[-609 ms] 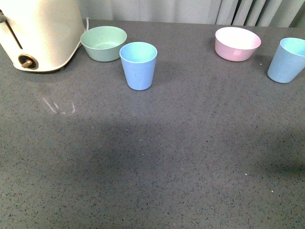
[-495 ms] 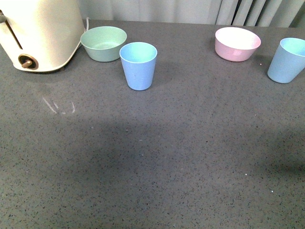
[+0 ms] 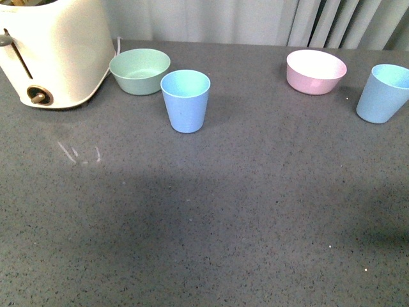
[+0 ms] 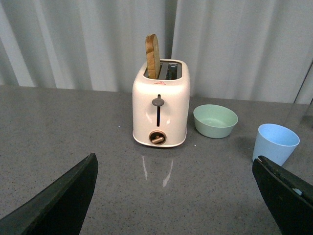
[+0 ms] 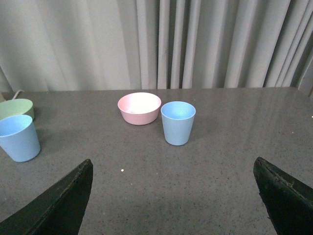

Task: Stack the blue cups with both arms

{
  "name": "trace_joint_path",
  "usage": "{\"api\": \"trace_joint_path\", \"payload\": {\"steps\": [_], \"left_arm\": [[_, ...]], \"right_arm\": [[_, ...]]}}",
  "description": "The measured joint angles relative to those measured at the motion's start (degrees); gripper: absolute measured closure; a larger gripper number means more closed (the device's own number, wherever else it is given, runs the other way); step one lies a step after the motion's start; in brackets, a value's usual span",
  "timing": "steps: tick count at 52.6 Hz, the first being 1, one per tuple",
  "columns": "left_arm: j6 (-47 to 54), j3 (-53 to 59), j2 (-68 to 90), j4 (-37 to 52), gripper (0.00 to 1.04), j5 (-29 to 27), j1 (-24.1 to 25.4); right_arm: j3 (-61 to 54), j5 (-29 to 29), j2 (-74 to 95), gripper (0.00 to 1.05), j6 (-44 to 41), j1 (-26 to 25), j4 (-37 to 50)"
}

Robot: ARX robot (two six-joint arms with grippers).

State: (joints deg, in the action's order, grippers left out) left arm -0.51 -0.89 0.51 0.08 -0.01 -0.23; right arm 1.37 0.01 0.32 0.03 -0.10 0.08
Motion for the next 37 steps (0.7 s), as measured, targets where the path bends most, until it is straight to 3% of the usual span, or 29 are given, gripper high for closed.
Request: {"api": "trace_joint_path", "payload": {"steps": [2,3,7,17,37], "left_arm": [[-1.4,-0.7,1.4,-2.4,0.09,2.1,0.5],[-4.4,-3.7,4.9,-9.9,0.09,6.8,1.1],[-11.5,-11.6,20.2,-20.4,0.09,10.5,-0.9],[-17.1,-25.3,52.7,-7.5,0.09,9.4,-6.4],[-25.2,-42.5,84.2,-2.4,0.09,7.5,-14.6]], "right_arm": [[0.0,0.0,0.0,0.09,0.0,0.0,0.0],[0.0,0.0,0.0,0.09,0.0,0.0,0.0],[0.0,0.0,0.0,0.09,0.0,0.0,0.0],[0.0,0.0,0.0,0.09,0.0,0.0,0.0],[0.0,0.0,0.0,0.09,0.0,0.0,0.0]]}}
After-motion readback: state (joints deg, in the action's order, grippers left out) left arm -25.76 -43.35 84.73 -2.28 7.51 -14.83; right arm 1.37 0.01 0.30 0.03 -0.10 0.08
